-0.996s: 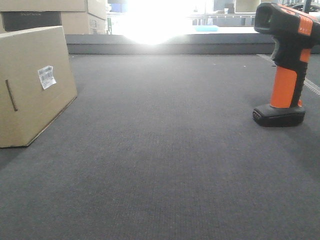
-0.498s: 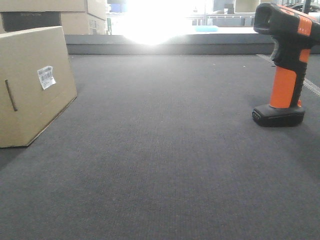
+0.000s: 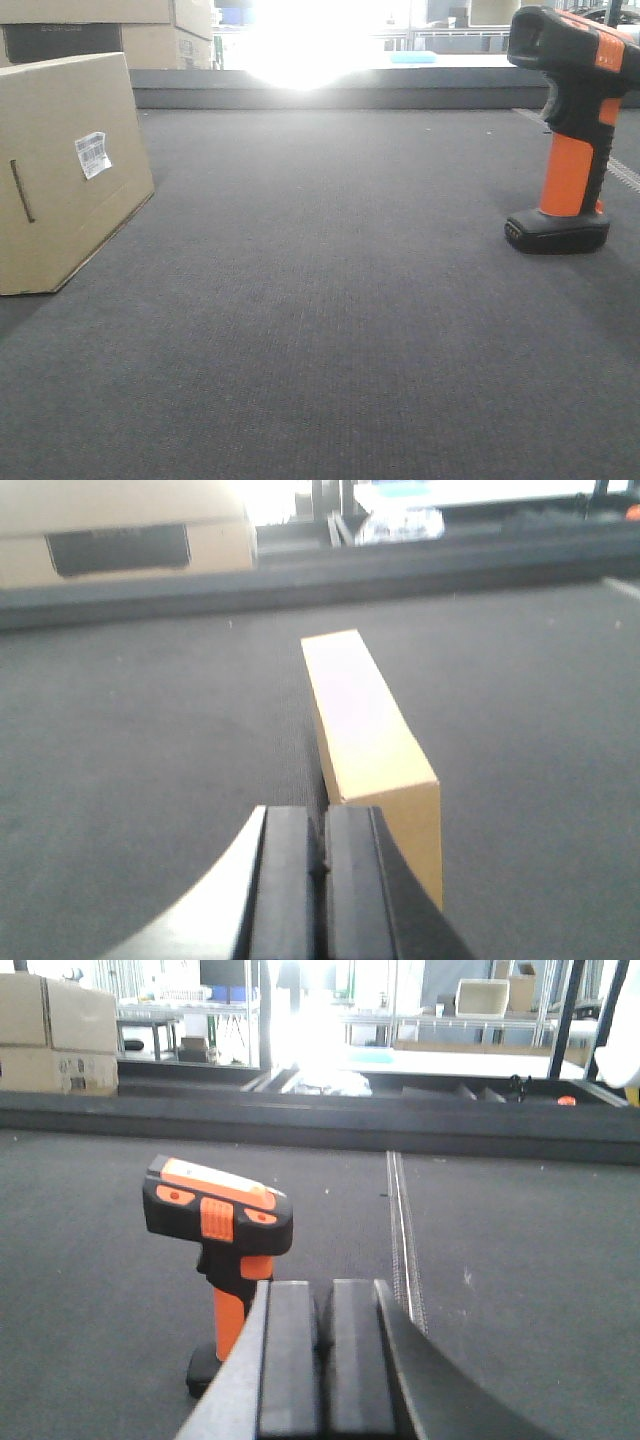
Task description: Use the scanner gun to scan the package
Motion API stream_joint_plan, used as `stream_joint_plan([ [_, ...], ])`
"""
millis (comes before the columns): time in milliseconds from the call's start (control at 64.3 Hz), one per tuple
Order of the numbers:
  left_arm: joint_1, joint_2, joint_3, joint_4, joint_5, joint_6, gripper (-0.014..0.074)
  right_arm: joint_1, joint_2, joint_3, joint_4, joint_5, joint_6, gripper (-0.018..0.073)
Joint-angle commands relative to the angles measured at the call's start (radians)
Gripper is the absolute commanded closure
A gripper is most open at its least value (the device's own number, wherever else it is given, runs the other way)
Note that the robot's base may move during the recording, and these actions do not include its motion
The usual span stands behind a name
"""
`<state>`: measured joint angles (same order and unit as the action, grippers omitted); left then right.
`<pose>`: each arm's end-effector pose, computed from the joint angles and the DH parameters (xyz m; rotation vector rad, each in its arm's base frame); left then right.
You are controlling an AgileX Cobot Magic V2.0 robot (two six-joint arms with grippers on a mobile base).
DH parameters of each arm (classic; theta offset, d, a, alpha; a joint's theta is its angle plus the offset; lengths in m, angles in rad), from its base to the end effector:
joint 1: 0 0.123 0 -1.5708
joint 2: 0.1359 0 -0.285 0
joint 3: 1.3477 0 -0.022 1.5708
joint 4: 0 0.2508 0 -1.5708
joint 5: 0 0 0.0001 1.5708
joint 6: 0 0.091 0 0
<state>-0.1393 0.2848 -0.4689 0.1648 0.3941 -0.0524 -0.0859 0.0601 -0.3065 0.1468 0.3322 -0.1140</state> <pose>0.0659 -0.0034 0.3170 0.1545 1.6815 0.0237 0.0413 0.0008 0.2817 0.0492 1.5653 -0.0106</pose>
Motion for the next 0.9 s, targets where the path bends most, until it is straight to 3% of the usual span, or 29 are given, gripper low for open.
stream_joint_plan([
  [0, -0.003, -0.043, 0.011, 0.0, -0.024, 0.004, 0.0707, -0.003, -0.014, 0.002, -0.002, 0.0, 0.001, 0.0712],
  [887, 0.01, -0.075, 0.016, -0.002, -0.017, 0.004, 0.0707, -0.003, -0.015, 0.002, -0.002, 0.005, 0.001, 0.0712],
])
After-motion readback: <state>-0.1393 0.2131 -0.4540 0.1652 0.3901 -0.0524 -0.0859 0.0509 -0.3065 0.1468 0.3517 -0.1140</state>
